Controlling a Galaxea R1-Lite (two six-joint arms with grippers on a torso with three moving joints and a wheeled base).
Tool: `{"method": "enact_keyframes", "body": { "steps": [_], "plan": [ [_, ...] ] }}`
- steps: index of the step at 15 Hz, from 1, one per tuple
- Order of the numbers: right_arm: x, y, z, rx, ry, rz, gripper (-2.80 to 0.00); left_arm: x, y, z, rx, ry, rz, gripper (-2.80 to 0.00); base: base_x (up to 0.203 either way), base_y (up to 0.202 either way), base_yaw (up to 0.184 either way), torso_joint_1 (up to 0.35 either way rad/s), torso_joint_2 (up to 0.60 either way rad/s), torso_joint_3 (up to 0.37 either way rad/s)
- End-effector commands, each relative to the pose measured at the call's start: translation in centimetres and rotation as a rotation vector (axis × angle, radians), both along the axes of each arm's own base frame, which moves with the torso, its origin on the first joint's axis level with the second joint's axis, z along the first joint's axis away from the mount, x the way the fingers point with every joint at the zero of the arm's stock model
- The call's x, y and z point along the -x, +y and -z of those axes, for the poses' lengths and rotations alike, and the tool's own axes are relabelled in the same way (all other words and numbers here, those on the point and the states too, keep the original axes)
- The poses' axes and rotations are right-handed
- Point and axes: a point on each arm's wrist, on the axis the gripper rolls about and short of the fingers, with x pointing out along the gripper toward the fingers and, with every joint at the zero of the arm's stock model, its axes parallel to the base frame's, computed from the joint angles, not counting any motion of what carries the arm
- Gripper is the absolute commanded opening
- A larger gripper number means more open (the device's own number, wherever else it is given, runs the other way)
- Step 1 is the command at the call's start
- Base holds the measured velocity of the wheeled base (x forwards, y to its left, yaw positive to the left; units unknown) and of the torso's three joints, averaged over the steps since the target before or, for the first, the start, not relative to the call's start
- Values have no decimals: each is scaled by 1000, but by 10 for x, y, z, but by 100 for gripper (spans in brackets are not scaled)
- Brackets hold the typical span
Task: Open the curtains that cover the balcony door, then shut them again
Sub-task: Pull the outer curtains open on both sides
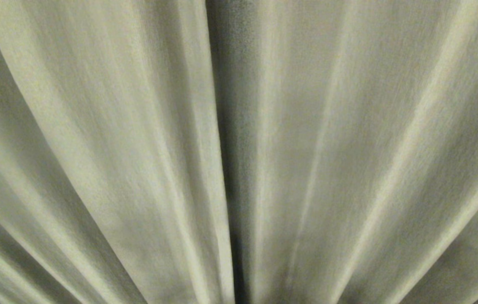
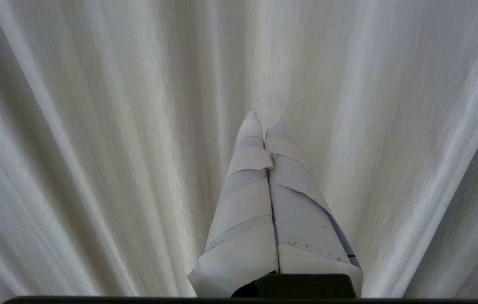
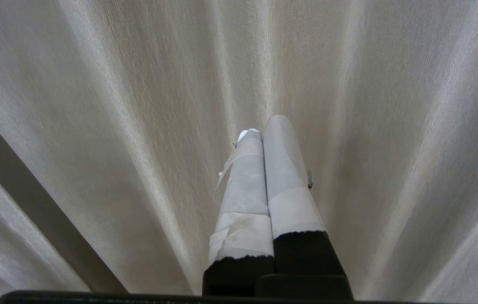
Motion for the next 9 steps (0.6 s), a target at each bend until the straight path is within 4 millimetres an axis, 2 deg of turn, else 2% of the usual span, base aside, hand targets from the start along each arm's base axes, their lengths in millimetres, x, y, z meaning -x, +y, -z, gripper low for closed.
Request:
{"method": "enact_keyframes", "body": {
  "steps": [1, 6, 9],
  "plan": [
    [0, 0, 0, -1, -1, -1, -280, -14, 0, -26, 6, 58, -2, -280, 0, 0, 0, 0, 0, 0],
    [0, 0, 0, -1, -1, 0, -280, -43, 2, -92, 37, 69, -109, -280, 0, 0, 0, 0, 0, 0],
    [0, 0, 0, -1, -1, -1, -280, -69, 5, -119, 65, 53, -222, -280, 0, 0, 0, 0, 0, 0]
  ]
}}
